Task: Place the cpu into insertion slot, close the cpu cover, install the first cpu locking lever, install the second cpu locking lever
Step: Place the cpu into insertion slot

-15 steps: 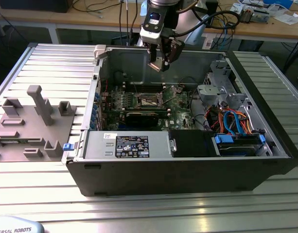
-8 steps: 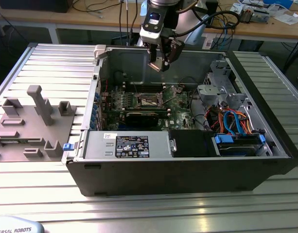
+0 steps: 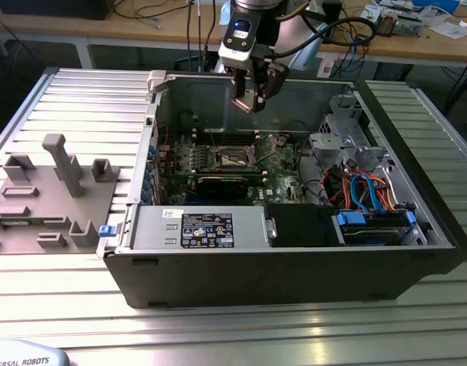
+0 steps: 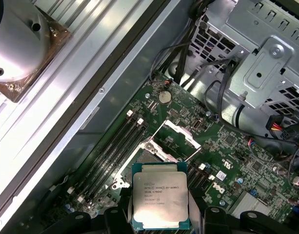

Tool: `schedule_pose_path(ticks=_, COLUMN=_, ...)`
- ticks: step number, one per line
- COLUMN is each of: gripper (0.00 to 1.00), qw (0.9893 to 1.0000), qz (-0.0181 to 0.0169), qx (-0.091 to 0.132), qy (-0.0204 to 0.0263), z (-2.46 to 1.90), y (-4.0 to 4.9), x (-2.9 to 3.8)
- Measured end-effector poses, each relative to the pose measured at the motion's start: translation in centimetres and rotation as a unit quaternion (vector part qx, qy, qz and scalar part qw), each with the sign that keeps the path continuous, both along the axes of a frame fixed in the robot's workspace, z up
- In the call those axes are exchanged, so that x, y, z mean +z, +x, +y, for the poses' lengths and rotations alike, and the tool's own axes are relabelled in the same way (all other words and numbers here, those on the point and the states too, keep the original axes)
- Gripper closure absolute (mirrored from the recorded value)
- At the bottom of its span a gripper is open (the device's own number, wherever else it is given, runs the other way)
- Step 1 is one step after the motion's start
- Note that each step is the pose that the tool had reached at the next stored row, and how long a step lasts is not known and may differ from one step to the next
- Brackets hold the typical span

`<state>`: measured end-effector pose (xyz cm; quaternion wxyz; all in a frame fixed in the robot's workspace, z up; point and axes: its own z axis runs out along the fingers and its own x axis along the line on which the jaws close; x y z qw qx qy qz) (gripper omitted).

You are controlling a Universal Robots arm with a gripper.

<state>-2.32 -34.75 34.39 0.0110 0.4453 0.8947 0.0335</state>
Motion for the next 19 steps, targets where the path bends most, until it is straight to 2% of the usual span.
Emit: schedule_pose_path(ticks=19, gripper=0.46, qw=1.0000, qz=0.0000, qx=-0.009, qy=0.0000, z=0.00, y=0.00, x=-0.05)
